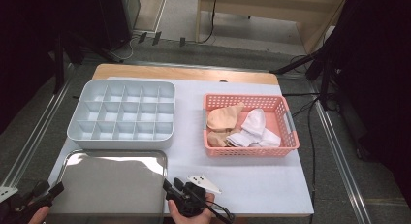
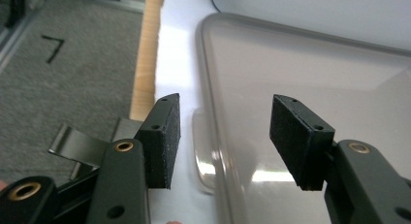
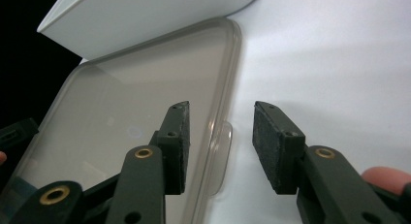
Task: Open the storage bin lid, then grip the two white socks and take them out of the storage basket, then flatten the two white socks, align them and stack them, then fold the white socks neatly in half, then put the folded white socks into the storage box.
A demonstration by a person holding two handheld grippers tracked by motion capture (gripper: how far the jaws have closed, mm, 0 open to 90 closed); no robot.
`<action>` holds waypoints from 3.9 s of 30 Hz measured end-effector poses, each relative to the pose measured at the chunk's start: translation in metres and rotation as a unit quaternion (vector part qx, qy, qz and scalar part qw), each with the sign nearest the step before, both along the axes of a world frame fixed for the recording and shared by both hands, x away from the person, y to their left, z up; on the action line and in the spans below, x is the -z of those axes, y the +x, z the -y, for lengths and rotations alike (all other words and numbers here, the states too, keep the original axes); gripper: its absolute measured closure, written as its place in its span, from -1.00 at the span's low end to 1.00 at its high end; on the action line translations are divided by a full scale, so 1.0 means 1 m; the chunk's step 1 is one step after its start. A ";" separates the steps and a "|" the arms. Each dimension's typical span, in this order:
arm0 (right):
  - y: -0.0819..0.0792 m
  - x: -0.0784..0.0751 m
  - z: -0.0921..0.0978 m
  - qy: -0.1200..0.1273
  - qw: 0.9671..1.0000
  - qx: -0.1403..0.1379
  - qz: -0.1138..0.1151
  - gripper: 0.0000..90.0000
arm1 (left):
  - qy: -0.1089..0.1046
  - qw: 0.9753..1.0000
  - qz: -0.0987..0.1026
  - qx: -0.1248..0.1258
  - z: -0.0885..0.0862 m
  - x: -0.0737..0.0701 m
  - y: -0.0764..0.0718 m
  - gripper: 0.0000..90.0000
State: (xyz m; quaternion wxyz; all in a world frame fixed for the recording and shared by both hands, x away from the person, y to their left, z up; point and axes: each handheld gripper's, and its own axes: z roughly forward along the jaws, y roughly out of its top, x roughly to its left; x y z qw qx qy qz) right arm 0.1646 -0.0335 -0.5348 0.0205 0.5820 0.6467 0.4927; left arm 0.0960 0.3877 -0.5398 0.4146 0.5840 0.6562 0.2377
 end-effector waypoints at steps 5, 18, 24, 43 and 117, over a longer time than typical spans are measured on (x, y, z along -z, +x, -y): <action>0.001 -0.003 0.005 -0.014 1.000 -0.013 0.022 0.32 | -0.003 0.999 0.028 0.017 0.000 -0.007 0.001 -0.06; 0.002 -0.014 0.034 -0.032 0.993 -0.038 0.111 0.48 | -0.024 0.995 0.070 0.065 0.042 -0.029 0.028 -0.31; 0.004 -0.016 0.047 -0.044 0.988 -0.046 0.139 0.48 | -0.050 0.993 0.082 0.072 0.061 -0.038 0.047 -0.39; 0.024 -0.031 0.091 -0.043 0.985 -0.019 0.166 -0.05 | -0.067 0.989 0.060 0.117 0.093 -0.034 0.078 -0.74; 0.125 -0.110 0.157 -0.099 0.985 0.032 0.140 1.00 | -0.112 0.984 0.024 0.139 0.087 -0.027 0.088 -0.69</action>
